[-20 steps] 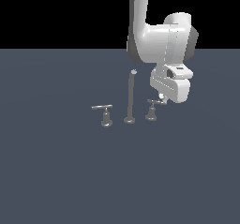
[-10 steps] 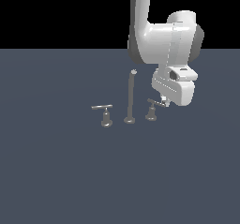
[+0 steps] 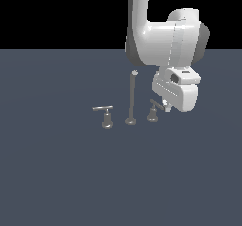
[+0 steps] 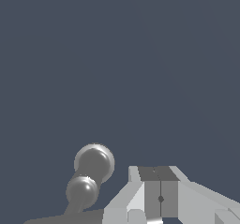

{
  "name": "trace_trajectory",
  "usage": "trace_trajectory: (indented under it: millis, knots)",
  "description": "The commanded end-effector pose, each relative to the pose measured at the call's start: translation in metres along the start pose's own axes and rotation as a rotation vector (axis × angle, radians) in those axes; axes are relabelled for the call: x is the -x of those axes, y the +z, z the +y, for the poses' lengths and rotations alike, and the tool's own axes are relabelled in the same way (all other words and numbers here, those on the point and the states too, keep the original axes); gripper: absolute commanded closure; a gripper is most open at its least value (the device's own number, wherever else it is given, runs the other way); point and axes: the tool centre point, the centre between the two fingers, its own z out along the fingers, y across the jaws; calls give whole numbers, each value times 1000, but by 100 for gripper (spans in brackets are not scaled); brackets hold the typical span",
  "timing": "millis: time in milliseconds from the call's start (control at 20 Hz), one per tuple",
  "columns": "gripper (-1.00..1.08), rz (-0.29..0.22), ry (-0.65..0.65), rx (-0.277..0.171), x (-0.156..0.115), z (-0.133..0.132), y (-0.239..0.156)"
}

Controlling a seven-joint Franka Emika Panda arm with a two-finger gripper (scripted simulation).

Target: Turn on the faucet by rotating a designated handle.

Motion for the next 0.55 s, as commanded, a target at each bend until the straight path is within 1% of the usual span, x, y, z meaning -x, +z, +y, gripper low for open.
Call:
trace_trajectory:
  millis: [0, 400, 450, 500]
  knots:
    - [108, 0, 0, 0, 0, 0, 0]
    - [108, -8, -15, 3, 51, -8, -1]
    - [108, -8, -16, 4, 56, -9, -1]
    - [108, -8, -16, 4, 56, -9, -1]
